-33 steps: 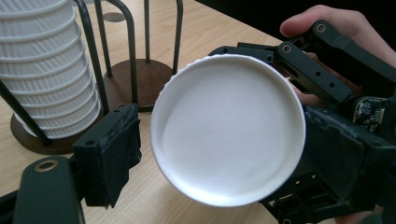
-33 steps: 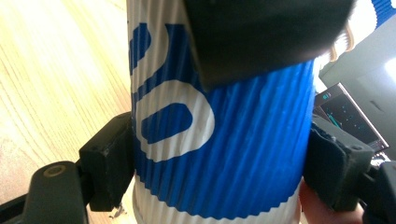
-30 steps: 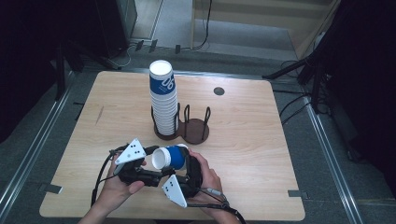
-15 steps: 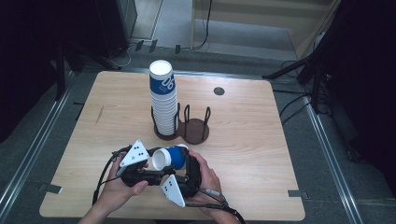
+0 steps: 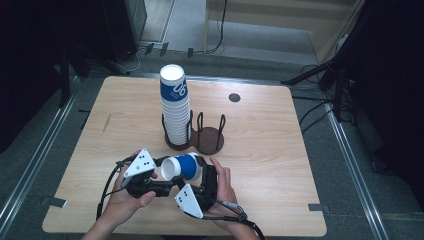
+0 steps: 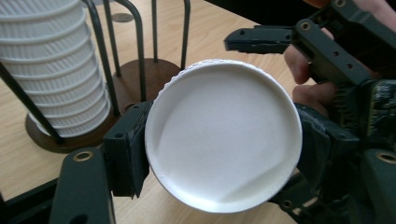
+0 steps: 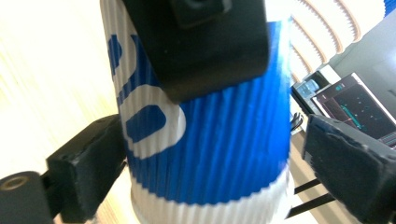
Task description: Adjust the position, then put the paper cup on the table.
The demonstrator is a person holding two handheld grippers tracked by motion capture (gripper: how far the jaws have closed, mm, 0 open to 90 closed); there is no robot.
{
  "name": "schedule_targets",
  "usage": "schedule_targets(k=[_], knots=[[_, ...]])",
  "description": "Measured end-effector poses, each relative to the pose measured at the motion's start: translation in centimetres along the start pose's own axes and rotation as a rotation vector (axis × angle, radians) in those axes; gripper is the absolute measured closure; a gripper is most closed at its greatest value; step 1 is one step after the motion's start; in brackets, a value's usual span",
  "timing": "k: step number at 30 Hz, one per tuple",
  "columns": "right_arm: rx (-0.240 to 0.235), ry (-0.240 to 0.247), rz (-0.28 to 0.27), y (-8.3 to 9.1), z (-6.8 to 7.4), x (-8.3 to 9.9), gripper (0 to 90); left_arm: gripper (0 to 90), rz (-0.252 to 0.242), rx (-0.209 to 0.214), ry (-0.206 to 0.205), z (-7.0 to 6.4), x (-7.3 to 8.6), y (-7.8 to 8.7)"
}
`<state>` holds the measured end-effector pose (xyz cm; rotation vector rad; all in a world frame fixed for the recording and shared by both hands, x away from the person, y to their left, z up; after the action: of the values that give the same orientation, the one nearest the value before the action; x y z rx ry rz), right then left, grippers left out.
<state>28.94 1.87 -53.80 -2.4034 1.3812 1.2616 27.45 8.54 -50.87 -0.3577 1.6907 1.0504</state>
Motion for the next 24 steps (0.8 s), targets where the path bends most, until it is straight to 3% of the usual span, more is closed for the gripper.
schedule_targets(k=[4, 9, 13, 17, 19, 21, 24], knots=[[-0.009, -0.043, -0.011, 0.3, -0.3, -0.1, 4.3, 28.8, -0.031, -0.083, -0.007, 0.9, -0.2, 0.0], [-0.014, -0.127, -0.041, 1.0, -1.3, -0.6, 3.8, 28.9, -0.081, -0.138, -0.01, 1.7, -0.7, 0.3], [-0.002, -0.174, -0.054, 1.3, -2.1, -0.7, 6.1, 29.0, -0.116, -0.165, -0.013, 2.0, -0.9, 0.4], [0.023, -0.237, -0.069, 1.6, -3.2, -0.9, 6.8, 29.1, -0.144, -0.193, 0.025, 2.7, -1.1, 0.7], [0.029, -0.285, -0.079, 1.8, -3.6, -1.0, 6.8, 29.1, -0.154, -0.197, 0.03, 2.9, -1.3, 0.9], [0.04, -0.302, -0.078, 2.0, -3.9, -1.1, 6.8, 29.2, -0.167, -0.208, 0.028, 3.1, -1.4, 1.1], [0.013, -0.361, -0.071, 2.3, -3.9, -1.3, 6.8, 29.1, -0.186, -0.203, 0.031, 3.0, -1.7, 1.4]])
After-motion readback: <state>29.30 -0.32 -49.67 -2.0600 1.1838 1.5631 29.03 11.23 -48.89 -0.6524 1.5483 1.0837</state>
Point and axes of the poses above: each handheld gripper's, and its own axes: y roughly backward along the jaws, x roughly out of its underside, z roughly to its left, the point moved 10 cm from there along -y, roughly forward along the jaws, and after that the axes turned 9 degrees about -x, right-handed, at the moved point
